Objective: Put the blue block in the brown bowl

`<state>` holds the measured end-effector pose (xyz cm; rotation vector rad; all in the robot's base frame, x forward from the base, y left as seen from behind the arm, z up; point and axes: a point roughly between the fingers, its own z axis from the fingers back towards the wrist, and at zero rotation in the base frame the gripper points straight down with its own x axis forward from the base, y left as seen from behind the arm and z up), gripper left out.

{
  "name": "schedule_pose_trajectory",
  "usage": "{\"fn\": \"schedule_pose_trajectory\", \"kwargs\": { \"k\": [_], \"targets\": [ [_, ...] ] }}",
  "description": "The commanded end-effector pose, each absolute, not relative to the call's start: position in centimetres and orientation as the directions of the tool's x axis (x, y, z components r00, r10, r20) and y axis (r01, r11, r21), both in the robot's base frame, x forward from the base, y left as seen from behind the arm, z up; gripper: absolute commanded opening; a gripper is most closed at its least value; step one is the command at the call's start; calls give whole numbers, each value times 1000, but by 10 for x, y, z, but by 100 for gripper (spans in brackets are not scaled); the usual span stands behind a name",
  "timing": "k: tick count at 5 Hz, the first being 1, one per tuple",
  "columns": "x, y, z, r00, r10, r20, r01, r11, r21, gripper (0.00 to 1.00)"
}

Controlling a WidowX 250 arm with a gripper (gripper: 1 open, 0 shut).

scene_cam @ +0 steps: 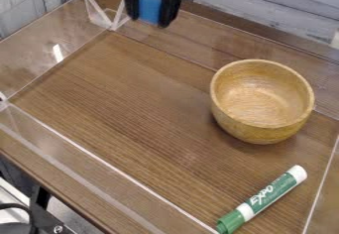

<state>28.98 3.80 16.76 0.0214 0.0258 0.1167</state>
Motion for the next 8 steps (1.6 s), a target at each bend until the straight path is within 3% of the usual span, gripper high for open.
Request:
{"fn": "schedule_pose_trajectory", "kwargs": {
  "k": [1,5,6,8],
  "targets": [
    [287,17,196,995,79,65,-80,997,20,0],
    [269,-86,203,995,-26,96,26,1000,1,0],
    [276,-91,198,994,-15,106,16,1000,-4,0],
    [268,-107,174,995,15,99,-14,1000,-6,0]
  ]
}}
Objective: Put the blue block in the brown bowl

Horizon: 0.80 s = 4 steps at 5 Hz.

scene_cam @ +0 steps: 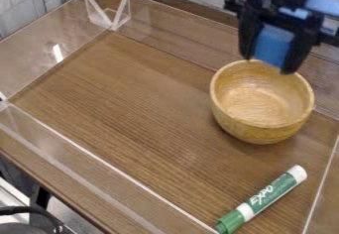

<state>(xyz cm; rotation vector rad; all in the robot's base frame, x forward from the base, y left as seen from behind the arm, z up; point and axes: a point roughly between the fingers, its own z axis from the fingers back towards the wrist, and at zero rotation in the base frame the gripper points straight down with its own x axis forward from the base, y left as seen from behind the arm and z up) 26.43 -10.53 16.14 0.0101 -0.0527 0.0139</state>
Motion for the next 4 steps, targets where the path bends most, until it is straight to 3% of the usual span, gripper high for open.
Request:
{"fn": "schedule_pose_trajectory", "kwargs": {
  "k": [1,3,4],
  "targets": [
    [268,-109,156,994,18,109,-17,1000,-2,0],
    [274,-104,127,990,28,141,-28,1000,-6,0],
    [279,-99,120,987,26,159,-24,1000,-12,0]
  ]
}}
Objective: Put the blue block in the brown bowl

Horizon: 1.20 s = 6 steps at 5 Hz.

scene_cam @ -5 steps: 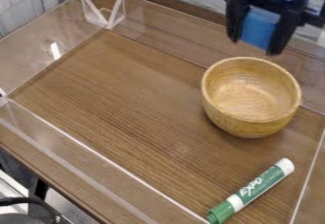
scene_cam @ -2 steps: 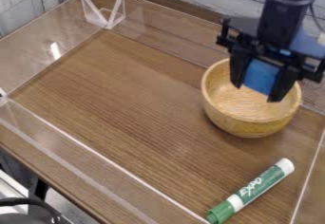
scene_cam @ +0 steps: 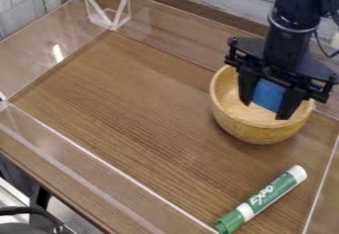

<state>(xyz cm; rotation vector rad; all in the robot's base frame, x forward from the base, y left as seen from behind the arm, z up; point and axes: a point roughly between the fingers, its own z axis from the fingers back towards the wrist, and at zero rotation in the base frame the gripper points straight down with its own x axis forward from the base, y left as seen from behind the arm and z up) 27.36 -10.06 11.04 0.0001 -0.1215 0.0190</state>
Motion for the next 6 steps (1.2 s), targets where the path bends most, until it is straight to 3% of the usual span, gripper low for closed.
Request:
{"fn": "schedule_pose_trajectory", "kwargs": {
  "k": [1,6],
  "targets": [
    [283,-97,117,984,27,176,-24,1000,-20,0],
    [303,-83,100,968,38,248,-22,998,-66,0]
  ]
}}
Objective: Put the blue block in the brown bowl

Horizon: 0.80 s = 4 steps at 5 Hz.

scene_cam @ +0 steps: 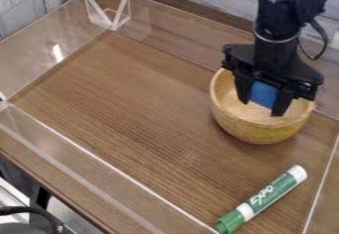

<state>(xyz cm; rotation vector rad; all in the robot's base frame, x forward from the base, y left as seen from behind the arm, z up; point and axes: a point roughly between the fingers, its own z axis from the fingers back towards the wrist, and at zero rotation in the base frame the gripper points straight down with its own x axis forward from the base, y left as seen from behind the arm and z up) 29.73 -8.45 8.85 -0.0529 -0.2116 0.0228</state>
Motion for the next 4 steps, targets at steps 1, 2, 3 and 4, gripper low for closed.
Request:
{"fn": "schedule_pose_trajectory", "kwargs": {
  "k": [1,2,3,4],
  "targets": [
    [307,-82,96,965,43,260,-25,997,-73,0],
    [311,-81,93,962,49,267,-29,997,-77,0],
    [314,-81,92,960,57,273,-36,996,-80,0],
    [316,-80,92,959,63,276,-42,996,-83,0]
  ]
}}
